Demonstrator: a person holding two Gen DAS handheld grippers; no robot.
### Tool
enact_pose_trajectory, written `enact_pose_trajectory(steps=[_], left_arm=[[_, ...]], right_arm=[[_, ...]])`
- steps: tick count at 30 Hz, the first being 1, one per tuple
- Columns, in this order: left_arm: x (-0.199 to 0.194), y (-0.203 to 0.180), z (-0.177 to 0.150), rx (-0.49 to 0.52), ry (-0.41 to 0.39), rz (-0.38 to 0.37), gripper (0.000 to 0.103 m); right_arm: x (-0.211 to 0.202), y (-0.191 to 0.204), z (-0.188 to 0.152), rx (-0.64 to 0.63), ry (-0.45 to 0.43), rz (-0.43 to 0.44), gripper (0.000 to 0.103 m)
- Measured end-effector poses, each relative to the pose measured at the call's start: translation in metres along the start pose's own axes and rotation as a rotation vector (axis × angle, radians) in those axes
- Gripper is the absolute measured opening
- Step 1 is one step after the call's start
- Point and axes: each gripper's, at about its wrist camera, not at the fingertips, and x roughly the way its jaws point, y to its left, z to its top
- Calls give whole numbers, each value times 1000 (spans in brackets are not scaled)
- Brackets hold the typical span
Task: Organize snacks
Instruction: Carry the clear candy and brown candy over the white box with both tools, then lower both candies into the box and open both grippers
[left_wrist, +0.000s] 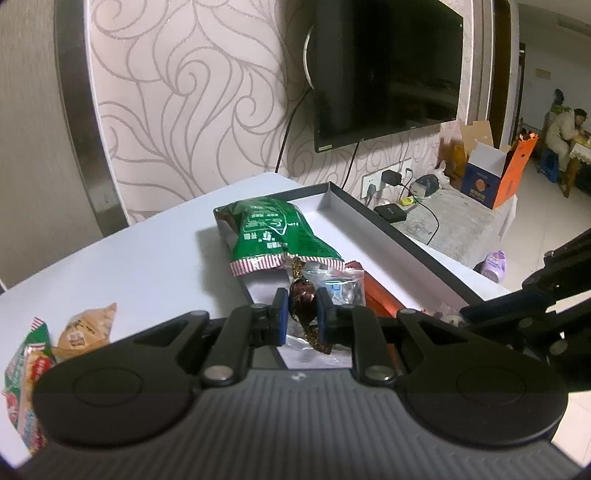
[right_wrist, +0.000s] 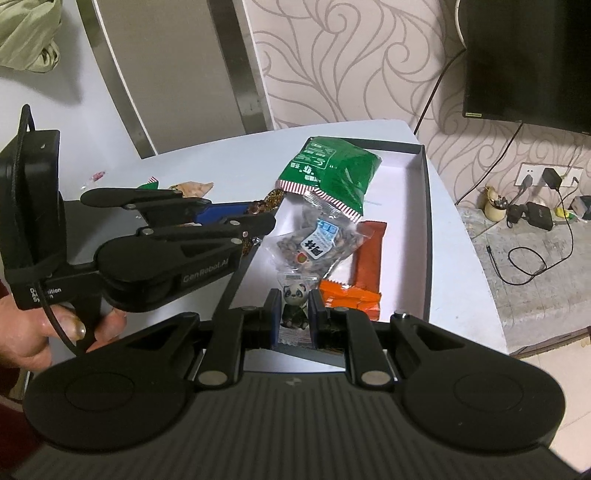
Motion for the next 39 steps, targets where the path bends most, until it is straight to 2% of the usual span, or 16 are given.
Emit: enact_pose_trajectory(steps=[22,39], left_arm=[[20,-22,-4,-50,11,66,19],[24,-27,-4,-35,20,81,19]], right_arm=[[20,-43,29,-95,12,48,18],[48,-45,63,-134,4,76,18]])
